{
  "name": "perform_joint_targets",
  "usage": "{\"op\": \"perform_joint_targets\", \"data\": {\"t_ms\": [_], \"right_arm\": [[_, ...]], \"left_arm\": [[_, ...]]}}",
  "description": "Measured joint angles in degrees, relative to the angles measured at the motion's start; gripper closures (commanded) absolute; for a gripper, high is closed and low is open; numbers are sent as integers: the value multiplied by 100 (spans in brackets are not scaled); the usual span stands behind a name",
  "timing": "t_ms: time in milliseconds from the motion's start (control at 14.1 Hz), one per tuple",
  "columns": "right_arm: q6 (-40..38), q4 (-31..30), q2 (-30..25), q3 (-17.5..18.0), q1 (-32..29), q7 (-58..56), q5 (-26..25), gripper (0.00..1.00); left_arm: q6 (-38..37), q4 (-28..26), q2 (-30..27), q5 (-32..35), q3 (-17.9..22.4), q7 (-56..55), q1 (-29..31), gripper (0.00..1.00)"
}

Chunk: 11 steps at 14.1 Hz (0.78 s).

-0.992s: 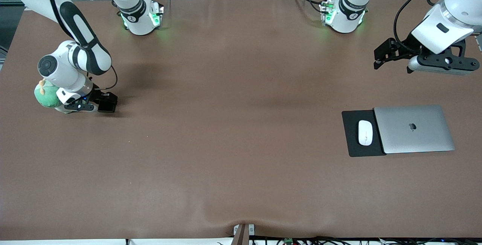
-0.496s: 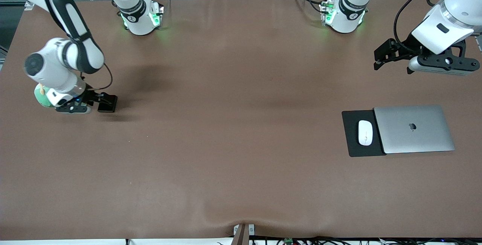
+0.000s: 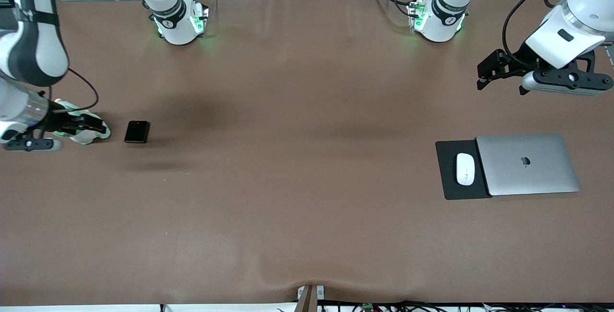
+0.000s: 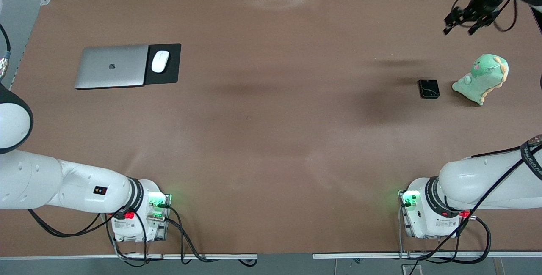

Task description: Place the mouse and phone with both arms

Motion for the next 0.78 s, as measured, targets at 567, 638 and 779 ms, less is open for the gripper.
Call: {"op": "perform_joint_targets", "data": {"t_ms": [567, 638, 779], "right_arm": [[-1751, 2306, 22, 40, 48, 0, -270, 0], [-2009, 2595, 25, 43, 60, 0, -270, 0], [-2404, 3109, 20, 47, 119, 51, -270, 0]], "left_arm": [[22, 13, 11, 1, 3, 0, 3, 0], [40, 19, 17, 1, 6, 0, 4, 0], [70, 22, 34, 1, 9, 0, 7, 0]]}}
